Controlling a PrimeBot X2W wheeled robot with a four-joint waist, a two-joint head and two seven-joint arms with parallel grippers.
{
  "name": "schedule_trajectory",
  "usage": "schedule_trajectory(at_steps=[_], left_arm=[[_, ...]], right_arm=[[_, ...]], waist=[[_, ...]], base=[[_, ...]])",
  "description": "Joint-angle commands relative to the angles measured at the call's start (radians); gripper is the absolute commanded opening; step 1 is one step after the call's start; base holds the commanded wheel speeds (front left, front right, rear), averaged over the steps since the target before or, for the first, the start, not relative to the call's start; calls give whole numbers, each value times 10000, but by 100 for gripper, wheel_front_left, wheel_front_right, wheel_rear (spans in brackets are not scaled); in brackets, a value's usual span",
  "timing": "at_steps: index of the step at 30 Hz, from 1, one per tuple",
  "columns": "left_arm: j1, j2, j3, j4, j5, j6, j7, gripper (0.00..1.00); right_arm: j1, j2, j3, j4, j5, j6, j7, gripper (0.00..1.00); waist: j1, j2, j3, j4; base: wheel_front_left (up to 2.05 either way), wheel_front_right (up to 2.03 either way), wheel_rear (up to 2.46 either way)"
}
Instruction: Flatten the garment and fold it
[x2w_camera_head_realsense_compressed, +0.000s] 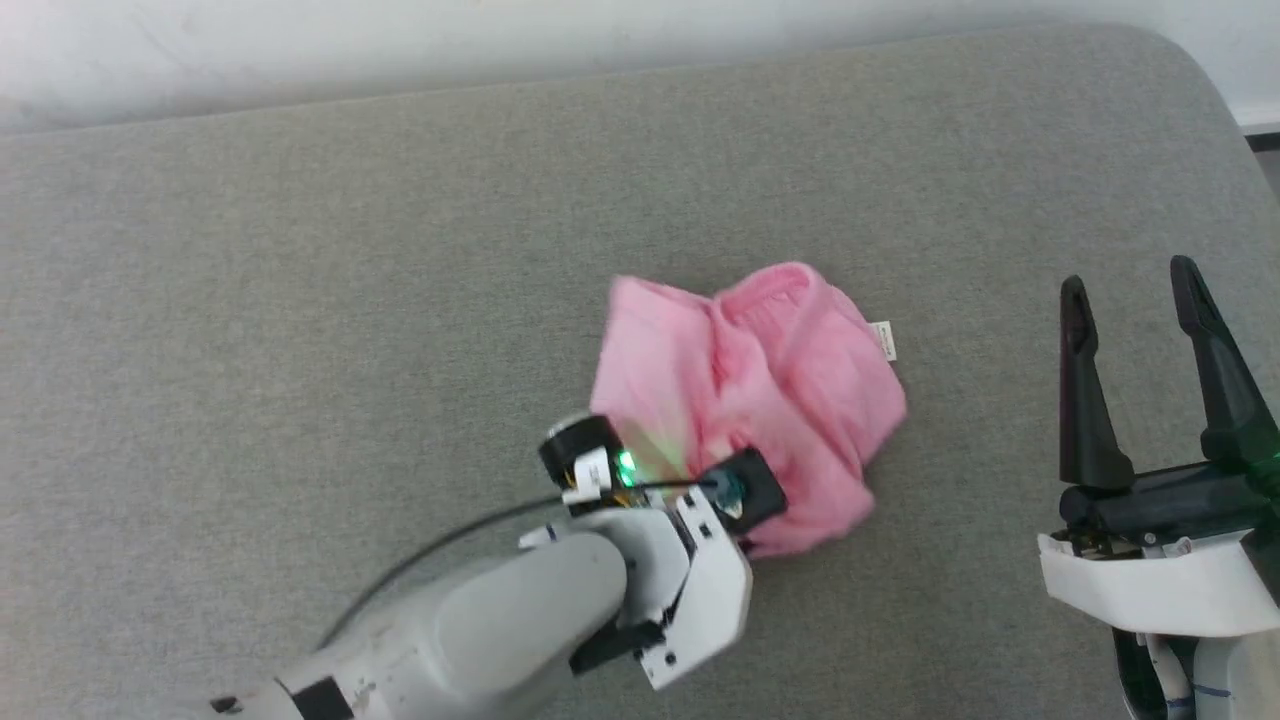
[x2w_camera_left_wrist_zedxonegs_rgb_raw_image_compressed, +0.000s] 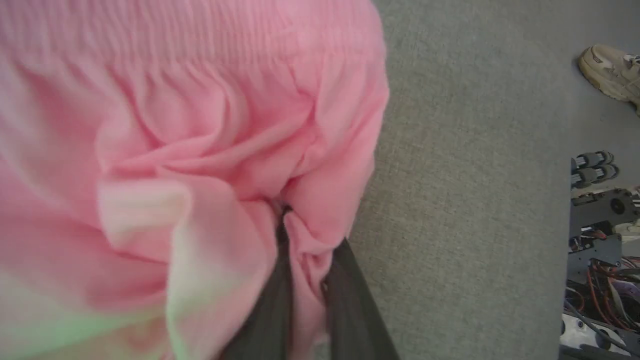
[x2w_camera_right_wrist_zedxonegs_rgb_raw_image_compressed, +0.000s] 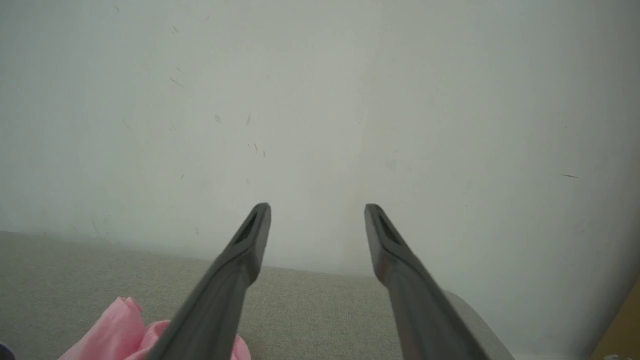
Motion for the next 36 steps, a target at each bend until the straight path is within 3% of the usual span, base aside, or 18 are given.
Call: schedule_trajectory(at_steps=[1, 3, 4, 5, 8, 10, 14, 18, 24, 27, 28, 32, 36], left_arm=[[506, 33, -52, -121, -47, 4, 363, 0], [544, 108, -53, -165, 188, 4, 241, 0], [523, 121, -53, -156, 206, 4, 9, 90], [445, 122, -53, -110, 235, 4, -335, 100], [214, 63, 105, 149, 302, 22, -1566, 100], [191, -12, 356, 233, 409, 270, -2363, 100], [418, -98, 947, 84, 486, 1090, -3791, 100], [808, 4, 1721, -266, 563, 2198, -4831, 100], [1880, 457, 3826, -1604, 1296, 4328, -5094, 100], [2827, 707, 5123, -2575, 2027, 5175, -5098, 100], [2827, 707, 5123, -2575, 2027, 5175, -5098, 100], [4123, 799, 6647, -3495, 2838, 5794, -5099, 100], [5307, 647, 7892, -4145, 3429, 5902, -5100, 100]], right_arm=[[-1, 35, -27, 39, 28, -19, -47, 100], [33, 35, -58, 69, 20, -19, -47, 100], [73, 35, -48, 97, 5, -19, -47, 100], [130, 35, -45, 116, -15, -19, -47, 100], [308, 35, -11, 172, -58, -19, -47, 100], [449, 35, -31, 196, -67, -19, -47, 100], [739, 35, -140, 230, -92, -19, -47, 100], [974, 35, -166, 225, -104, -19, -47, 100], [1157, 35, -115, 243, -37, -19, -47, 100], [1193, 35, -139, 259, 24, -19, -47, 100], [1193, 35, -139, 259, 24, -19, -47, 100], [1212, 35, -239, 298, 110, -19, -47, 100], [1255, 35, -352, 420, 187, -19, -47, 100]], waist=[[-1, 0, -58, 134], [-1, 0, -183, 284], [-1, 0, -285, 362], [-1, 0, -398, 442], [-1, 0, -797, 628], [-1, 0, -1094, 739], [-1, 0, -1590, 957], [-1, 0, -1928, 1151], [-1, 0, -2111, 1332], [-1, 0, -2126, 1414], [-1, 0, -2126, 1414], [-1, 0, -2101, 1510], [-1, 0, -2108, 1585]], base=[[0, 0, 0], [0, 0, 0], [0, 0, 0], [0, 0, 0], [0, 0, 0], [0, 0, 0], [0, 0, 0], [0, 0, 0], [0, 0, 0], [0, 0, 0], [0, 0, 0], [0, 0, 0], [0, 0, 0]])
